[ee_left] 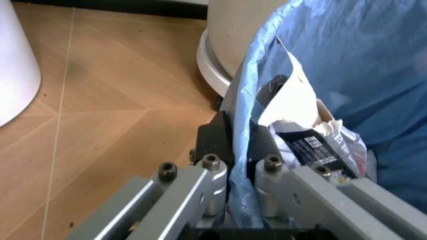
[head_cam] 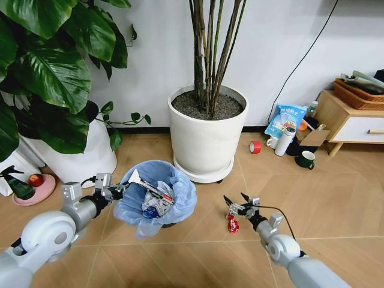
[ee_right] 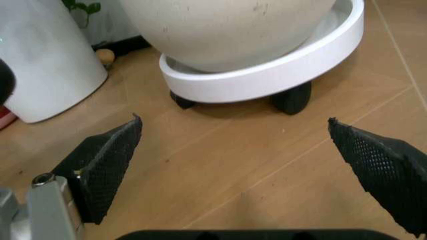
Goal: Pick up the trash bin and place the garbage on the floor into it.
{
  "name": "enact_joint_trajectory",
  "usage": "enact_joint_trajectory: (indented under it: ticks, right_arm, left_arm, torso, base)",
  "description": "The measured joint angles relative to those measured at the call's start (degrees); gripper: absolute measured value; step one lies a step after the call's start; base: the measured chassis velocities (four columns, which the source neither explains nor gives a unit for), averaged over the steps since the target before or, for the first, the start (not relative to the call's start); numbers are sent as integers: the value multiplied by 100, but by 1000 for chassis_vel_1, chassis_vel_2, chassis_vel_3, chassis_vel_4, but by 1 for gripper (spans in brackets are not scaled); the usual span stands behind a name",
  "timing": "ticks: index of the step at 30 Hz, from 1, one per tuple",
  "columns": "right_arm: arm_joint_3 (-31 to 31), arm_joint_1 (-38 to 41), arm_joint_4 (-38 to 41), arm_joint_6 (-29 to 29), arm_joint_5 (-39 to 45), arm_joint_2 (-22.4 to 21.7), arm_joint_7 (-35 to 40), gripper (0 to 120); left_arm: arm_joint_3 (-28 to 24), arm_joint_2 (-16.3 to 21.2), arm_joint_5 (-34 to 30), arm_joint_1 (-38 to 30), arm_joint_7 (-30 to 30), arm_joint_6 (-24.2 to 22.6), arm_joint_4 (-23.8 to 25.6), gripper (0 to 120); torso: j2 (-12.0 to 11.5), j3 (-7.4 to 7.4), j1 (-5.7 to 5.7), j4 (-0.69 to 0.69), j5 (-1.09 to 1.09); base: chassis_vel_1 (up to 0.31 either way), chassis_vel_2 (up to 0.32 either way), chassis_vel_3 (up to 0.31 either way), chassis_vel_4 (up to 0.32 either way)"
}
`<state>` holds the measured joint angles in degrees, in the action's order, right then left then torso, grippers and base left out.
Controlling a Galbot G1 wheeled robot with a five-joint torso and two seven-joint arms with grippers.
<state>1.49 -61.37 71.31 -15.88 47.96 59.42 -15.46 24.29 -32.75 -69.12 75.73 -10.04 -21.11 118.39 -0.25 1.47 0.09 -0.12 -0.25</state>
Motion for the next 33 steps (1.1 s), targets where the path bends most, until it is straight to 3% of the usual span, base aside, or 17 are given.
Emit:
enact_joint_trajectory:
  ticks: [15,33]
  right_arm:
    - [-100,406,-1067,77,-588,606,159,100]
    - [-211,567,-1724,168,-1404,802,447,100]
  left_arm:
    - [59,16,-39,39,-36,-1,1,0]
    - [16,-8,-45,-6,-53,-1,-38,0]
  torso:
    - [0,0,0,1,-1]
    - [0,0,0,0,-1]
  base:
    - [0,0,0,0]
    - [0,0,0,0]
